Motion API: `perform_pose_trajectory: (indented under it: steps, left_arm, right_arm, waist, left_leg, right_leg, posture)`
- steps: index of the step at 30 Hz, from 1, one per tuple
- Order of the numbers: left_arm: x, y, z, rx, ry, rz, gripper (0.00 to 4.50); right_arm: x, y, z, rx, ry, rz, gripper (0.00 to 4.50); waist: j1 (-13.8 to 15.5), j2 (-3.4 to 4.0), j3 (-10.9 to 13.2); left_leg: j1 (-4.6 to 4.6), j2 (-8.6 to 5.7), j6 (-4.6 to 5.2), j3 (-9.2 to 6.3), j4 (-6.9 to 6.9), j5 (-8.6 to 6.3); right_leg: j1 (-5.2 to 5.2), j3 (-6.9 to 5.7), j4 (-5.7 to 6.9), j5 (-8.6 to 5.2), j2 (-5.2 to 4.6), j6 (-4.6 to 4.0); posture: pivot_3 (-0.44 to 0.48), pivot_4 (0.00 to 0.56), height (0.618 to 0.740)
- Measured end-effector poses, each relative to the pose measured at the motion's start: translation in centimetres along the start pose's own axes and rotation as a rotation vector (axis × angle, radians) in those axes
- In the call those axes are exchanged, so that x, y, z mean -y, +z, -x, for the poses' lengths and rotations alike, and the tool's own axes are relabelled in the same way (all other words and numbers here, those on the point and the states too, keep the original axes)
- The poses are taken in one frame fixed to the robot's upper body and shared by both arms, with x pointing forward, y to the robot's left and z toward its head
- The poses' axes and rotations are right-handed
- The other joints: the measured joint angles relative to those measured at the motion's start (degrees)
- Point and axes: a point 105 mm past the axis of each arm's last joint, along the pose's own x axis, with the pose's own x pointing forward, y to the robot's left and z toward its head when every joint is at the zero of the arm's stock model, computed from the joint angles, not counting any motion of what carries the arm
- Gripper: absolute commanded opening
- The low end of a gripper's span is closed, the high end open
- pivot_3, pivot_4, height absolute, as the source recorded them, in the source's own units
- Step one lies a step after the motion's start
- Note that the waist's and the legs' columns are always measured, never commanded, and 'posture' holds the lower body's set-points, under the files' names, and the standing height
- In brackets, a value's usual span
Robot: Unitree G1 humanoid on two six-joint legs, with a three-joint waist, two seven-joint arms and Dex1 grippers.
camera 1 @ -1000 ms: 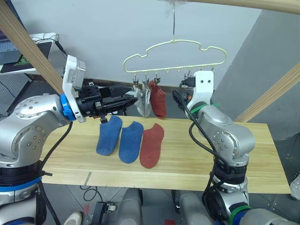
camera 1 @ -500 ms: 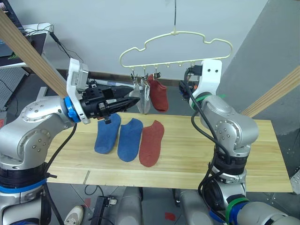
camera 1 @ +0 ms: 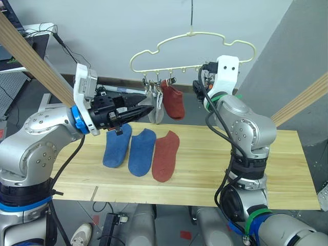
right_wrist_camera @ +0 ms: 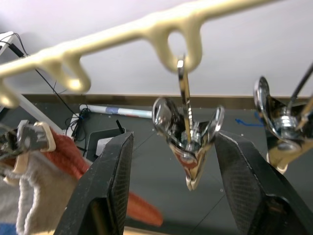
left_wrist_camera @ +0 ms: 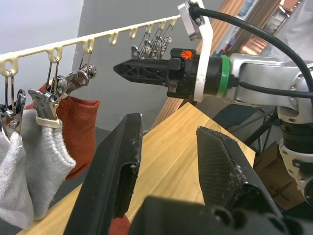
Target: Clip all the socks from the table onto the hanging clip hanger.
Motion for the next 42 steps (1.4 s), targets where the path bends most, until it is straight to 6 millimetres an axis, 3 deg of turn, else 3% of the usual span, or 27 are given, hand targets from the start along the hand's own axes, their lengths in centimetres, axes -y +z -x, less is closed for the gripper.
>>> perform_pose_trajectory:
  steps: [19, 42]
  left_arm:
    - [-0.2, -0.3, 0.0, 0.000, 0.043, 0.012, 2.07]
    - [-0.1, -0.4, 0.0, -0.001, 0.065, 0.002, 2.07]
  right_arm:
    - [-1.0, 2.0, -1.2, 0.047, 0.058, 0.021, 2.65]
    - [-1.4, 2.0, -1.9, 0.042, 0.072, 0.021, 2.65]
  waist:
    - [0.0, 0.00, 0.4]
    - [0.1, 0.00, 0.4]
  left_leg:
    - [-0.08, 0.00, 0.00, 0.03, -0.12, 0.00]
    - [-0.12, 0.00, -0.01, 0.04, -0.20, 0.00]
  right_leg:
    - [-0.12, 0.00, -0.04, -0.01, -0.01, 0.02]
    - [-0.19, 0.01, -0.05, -0.01, -0.01, 0.01]
  posture:
    - [0.082, 0.380, 0.740]
    - [0.086, 0.372, 0.740]
